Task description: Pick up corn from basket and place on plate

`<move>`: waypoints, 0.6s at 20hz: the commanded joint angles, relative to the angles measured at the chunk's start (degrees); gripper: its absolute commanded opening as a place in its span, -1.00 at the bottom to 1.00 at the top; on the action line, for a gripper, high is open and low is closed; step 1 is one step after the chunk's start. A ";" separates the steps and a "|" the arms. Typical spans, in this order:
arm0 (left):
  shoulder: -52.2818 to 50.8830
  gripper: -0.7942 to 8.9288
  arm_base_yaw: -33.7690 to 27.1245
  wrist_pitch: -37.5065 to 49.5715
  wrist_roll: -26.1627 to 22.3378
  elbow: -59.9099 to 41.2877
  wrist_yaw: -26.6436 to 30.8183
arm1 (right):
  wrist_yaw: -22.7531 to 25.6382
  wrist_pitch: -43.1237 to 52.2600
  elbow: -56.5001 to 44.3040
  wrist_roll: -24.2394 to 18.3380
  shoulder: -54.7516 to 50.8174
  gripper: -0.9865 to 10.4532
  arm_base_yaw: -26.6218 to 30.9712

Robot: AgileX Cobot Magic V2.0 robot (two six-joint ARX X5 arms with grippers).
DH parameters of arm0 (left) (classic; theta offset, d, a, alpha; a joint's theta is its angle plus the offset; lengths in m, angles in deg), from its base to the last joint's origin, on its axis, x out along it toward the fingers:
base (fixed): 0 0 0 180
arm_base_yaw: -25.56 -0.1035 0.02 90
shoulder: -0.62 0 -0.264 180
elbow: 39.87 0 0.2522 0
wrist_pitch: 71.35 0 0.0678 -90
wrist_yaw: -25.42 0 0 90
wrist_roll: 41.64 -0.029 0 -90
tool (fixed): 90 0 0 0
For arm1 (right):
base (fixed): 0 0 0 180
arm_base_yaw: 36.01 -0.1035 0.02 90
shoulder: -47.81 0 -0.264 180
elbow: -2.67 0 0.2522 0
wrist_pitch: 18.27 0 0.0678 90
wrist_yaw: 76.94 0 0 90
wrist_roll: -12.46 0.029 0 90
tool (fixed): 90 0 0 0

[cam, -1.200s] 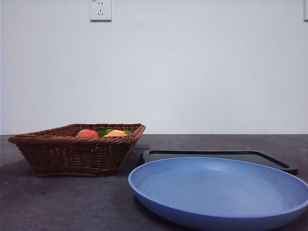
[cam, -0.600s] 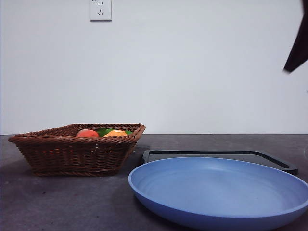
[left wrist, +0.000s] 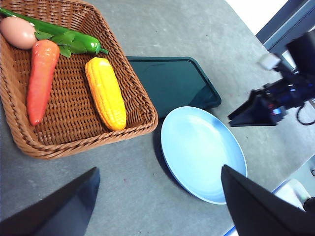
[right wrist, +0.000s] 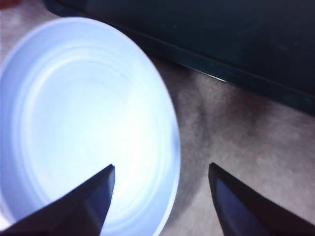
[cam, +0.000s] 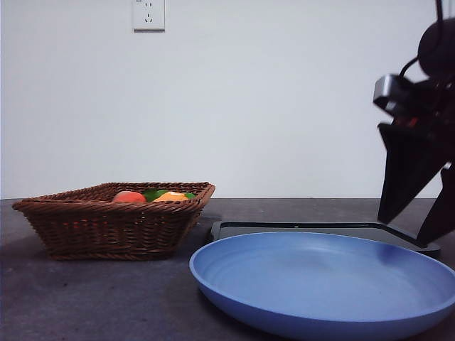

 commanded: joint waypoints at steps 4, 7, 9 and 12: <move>1.03 -0.01 0.04 0.61 -0.68 1.29 -0.22 | 0.04 2.08 1.01 0.28 5.25 -0.42 -1.49; 1.05 -0.01 0.04 0.59 -0.68 1.29 -0.22 | 0.04 2.43 1.01 0.31 6.56 -0.52 -1.73; 1.05 -0.01 0.04 0.61 -0.68 1.29 -0.22 | 0.04 2.54 0.98 0.31 6.93 -0.61 -1.73; 1.09 -0.01 0.04 0.66 0.35 1.29 -0.22 | 0.09 2.54 0.98 0.31 6.99 -0.77 -1.73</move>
